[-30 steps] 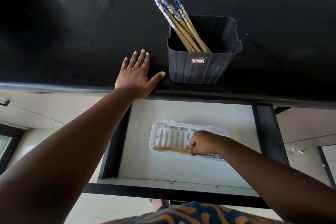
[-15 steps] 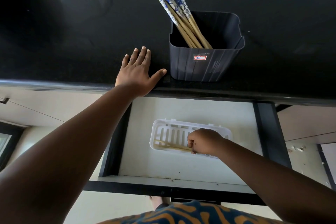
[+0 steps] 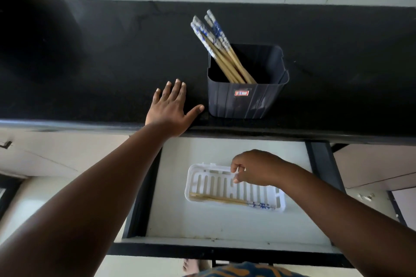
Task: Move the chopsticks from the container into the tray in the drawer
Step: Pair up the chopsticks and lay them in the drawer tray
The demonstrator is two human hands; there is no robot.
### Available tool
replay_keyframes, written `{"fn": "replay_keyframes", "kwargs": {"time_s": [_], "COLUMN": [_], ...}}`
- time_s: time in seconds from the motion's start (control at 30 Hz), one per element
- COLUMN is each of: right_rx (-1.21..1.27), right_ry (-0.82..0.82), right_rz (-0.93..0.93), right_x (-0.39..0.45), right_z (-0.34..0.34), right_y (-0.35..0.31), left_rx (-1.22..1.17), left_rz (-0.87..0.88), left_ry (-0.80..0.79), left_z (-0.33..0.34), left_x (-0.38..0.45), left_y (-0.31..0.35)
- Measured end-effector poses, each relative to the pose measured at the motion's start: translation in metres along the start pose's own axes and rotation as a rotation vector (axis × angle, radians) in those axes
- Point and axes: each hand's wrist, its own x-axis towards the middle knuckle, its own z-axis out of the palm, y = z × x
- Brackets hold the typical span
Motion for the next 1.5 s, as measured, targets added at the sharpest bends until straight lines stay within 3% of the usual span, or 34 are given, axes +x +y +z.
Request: {"fn": "replay_keyframes", "kwargs": {"time_s": [0.27, 0.37, 0.43, 0.5, 0.67, 0.87, 1.5], "right_rx": [0.215, 0.326, 0.255, 0.185, 0.086, -0.008, -0.041], "right_ry": [0.215, 0.504, 0.727, 0.826, 0.793, 0.804, 0.862], "right_rz": [-0.206, -0.224, -0.152, -0.063, 0.110, 0.191, 0.093], "right_x": [-0.071, -0.069, -0.053, -0.036, 0.001, 0.014, 0.008], "right_z": [-0.129, -0.161, -0.173, -0.175, -0.166, -0.161, -0.162], "right_y": [-0.068, -0.078, -0.081, -0.083, -0.090, -0.098, -0.086], "left_rx": [-0.010, -0.007, -0.013, -0.016, -0.019, -0.019, -0.024], "left_rz": [-0.020, -0.024, -0.029, -0.031, -0.025, -0.021, -0.008], "left_ry": [-0.026, -0.040, -0.044, -0.046, -0.042, -0.029, -0.048], "left_z": [-0.003, -0.004, -0.004, -0.004, -0.002, -0.003, -0.001], "left_x": [0.000, 0.001, 0.002, 0.002, 0.004, 0.003, 0.002], "left_y": [0.003, 0.004, 0.003, 0.003, 0.002, 0.002, -0.001]}}
